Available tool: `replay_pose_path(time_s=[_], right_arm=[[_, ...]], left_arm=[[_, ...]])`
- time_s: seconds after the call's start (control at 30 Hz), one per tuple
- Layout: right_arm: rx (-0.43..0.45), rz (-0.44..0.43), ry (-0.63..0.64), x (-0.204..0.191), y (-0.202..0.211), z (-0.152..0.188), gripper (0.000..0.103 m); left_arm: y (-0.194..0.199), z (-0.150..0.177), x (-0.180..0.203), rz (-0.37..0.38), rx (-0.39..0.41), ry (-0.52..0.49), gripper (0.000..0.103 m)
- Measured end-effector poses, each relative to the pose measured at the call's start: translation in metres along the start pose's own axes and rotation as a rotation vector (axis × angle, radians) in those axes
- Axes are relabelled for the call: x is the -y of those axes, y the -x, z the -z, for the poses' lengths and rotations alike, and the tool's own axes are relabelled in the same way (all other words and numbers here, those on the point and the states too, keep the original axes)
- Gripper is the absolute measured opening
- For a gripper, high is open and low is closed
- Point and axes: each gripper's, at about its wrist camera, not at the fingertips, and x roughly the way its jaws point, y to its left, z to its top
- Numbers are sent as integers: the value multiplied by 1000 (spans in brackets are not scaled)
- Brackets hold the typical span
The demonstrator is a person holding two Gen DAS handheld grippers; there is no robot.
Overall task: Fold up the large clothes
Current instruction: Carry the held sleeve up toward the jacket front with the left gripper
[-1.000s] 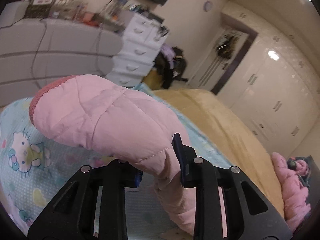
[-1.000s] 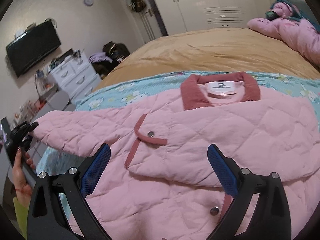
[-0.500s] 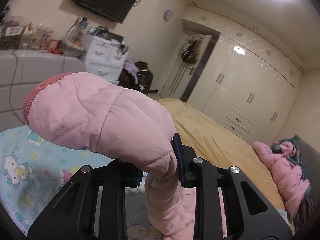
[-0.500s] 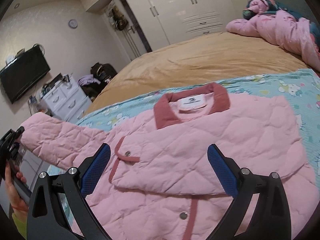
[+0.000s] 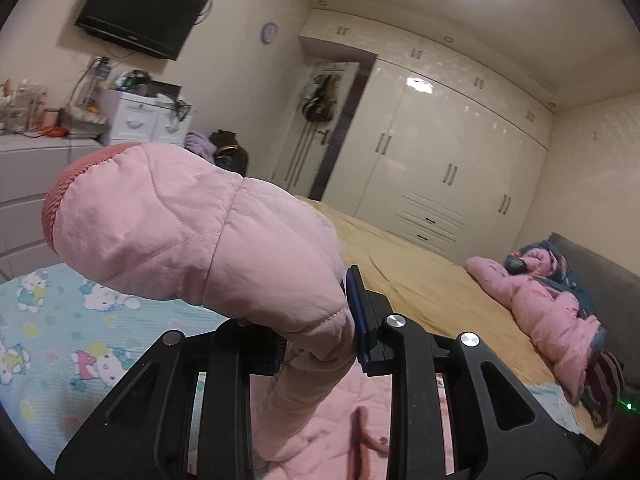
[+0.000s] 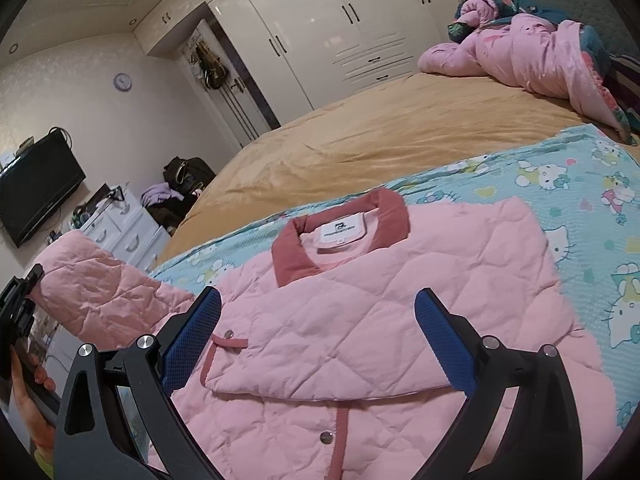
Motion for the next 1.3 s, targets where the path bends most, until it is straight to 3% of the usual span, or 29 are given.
replay_pose_path(time_s=[0.43,0.6,0.97,1.3], right_arm=[[55,17,-106,40,27,-11,97],[70,17,-171,60,35,-15,97],[91,24,-244,86,47,-19,97],[112,34,-321,114,57,-20,97]], left_arm=[[-19,33,73,224,-87,-121,18],[-35,53,94,360,-166,-109,18],[-57,111,146,458,-286,-241,18],[-77,170,182,479,-429,-394,18]])
